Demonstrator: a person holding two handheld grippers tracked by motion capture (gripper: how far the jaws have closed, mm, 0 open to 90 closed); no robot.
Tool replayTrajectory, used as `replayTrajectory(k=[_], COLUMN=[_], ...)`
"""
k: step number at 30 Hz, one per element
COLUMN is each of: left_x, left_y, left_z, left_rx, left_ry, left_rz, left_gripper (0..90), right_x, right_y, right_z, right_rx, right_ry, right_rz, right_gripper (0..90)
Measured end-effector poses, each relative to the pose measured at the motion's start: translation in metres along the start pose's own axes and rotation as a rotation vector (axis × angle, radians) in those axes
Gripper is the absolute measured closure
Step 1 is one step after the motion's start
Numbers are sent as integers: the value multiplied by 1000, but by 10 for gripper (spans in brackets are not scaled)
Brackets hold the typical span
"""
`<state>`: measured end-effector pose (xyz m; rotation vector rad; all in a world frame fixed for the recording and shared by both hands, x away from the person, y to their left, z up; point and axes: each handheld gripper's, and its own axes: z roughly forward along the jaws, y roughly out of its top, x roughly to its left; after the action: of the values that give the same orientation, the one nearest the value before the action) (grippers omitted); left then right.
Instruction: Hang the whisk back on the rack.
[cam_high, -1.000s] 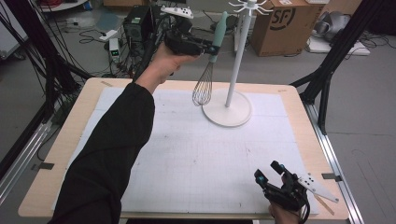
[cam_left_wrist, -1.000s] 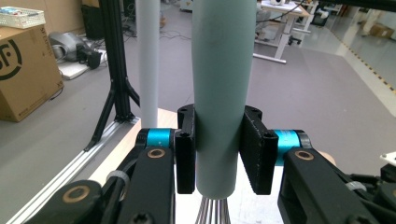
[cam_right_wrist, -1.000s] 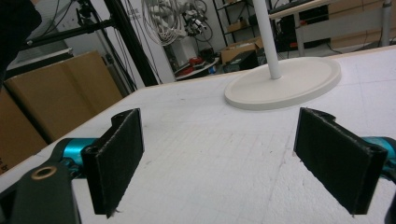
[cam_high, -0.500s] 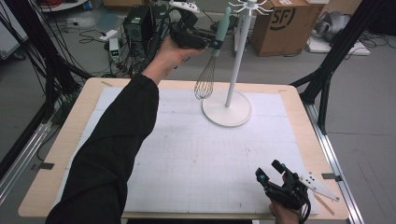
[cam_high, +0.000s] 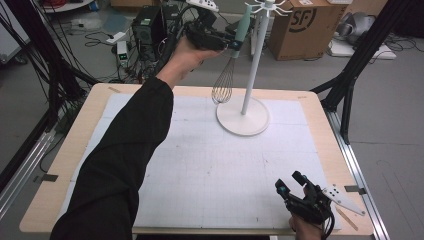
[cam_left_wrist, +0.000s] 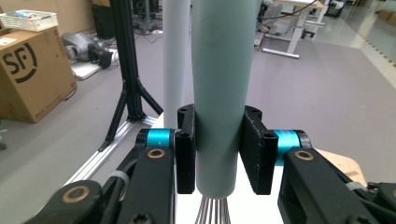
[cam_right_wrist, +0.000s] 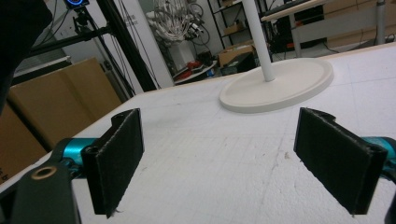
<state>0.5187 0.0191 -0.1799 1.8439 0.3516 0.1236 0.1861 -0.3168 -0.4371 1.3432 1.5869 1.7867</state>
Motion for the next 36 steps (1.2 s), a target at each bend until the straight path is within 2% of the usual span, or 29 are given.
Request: replayTrajectory(k=[10, 13, 19, 25, 31, 36], left_x=[-1, 1, 3, 2, -4, -1], left_y=[9, 9, 10, 11, 13, 13], left_z=[13, 18, 22, 18, 22, 23], left_rx=[23, 42, 32, 45, 65, 70], left_ry=[6, 24, 31, 72, 101, 149], left_rz=[6, 4, 0, 2, 3, -28], left_gripper=[691, 690, 690, 690, 690, 690], right_x=[-2, -3, -5, -6, -5, -5], right_y=[1, 1, 1, 1, 2, 2], right_z=[-2, -3, -3, -4, -4, -6], right_rx=[-10, -13, -16, -18, -24, -27], right_ry=[-5, -4, -8, -2, 0, -7], right_rz=[8, 12, 26, 36, 35, 40], right_gripper=[148, 148, 148, 148, 148, 148])
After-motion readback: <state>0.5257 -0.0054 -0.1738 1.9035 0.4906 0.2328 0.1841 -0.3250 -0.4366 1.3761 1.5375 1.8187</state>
